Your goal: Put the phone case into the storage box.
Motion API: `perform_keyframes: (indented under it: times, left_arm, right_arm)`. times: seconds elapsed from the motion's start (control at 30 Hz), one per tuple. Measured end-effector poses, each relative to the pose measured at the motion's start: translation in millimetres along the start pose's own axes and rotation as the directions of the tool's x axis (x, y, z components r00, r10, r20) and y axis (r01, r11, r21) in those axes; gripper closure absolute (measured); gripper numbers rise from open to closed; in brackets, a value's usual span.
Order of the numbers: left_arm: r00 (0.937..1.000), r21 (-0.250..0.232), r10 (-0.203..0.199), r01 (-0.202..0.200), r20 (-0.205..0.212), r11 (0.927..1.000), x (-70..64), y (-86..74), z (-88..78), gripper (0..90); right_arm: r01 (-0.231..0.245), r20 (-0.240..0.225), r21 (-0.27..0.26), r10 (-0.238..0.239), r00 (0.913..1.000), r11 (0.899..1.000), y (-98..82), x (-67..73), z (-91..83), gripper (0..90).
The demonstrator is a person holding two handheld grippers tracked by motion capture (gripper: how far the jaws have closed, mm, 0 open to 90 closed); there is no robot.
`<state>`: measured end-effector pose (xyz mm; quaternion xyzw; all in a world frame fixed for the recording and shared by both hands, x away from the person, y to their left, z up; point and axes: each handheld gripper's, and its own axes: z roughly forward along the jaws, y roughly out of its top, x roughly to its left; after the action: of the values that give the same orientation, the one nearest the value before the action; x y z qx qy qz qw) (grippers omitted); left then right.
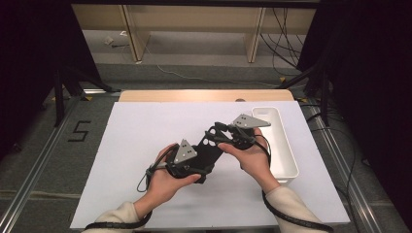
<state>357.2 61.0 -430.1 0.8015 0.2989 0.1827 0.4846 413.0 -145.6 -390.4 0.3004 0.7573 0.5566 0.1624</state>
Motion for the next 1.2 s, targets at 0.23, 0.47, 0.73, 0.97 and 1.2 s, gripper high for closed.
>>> perform_keyframes:
  times: [0.23,0.47,0.73,0.97,1.2]
  left_arm:
    - [1.0000,0.006,0.000,0.000,0.002,1.0000,-0.2,-0.4,0.4,15.5]
    - [1.0000,0.009,0.003,-0.003,0.000,1.0000,-0.1,-0.7,1.0,15.3]
    - [0.9999,0.019,0.012,-0.012,-0.001,0.9997,-0.2,-1.4,2.1,14.8]
    - [0.9985,0.018,0.053,-0.052,-0.013,0.9985,-2.5,-3.1,6.6,13.5]
    - [0.9999,-0.019,0.016,-0.016,0.004,0.9997,1.2,-1.0,2.2,18.8]
  right_arm:
    - [-0.022,-0.008,0.011,0.022,0.9997,1.000,-1.5,-0.8,0.8,54.3]
    - [-0.027,-0.010,0.010,0.027,0.9996,1.000,-2.7,-0.3,1.7,60.0]
    - [-0.053,-0.026,0.004,0.053,0.9982,0.999,-2.8,-1.6,0.4,64.4]
    - [-0.131,-0.108,-0.034,0.126,0.9861,0.991,-0.8,-0.3,-2.8,75.7]
    - [-0.126,-0.171,-0.055,0.115,0.9785,0.991,8.5,6.3,-7.3,78.2]
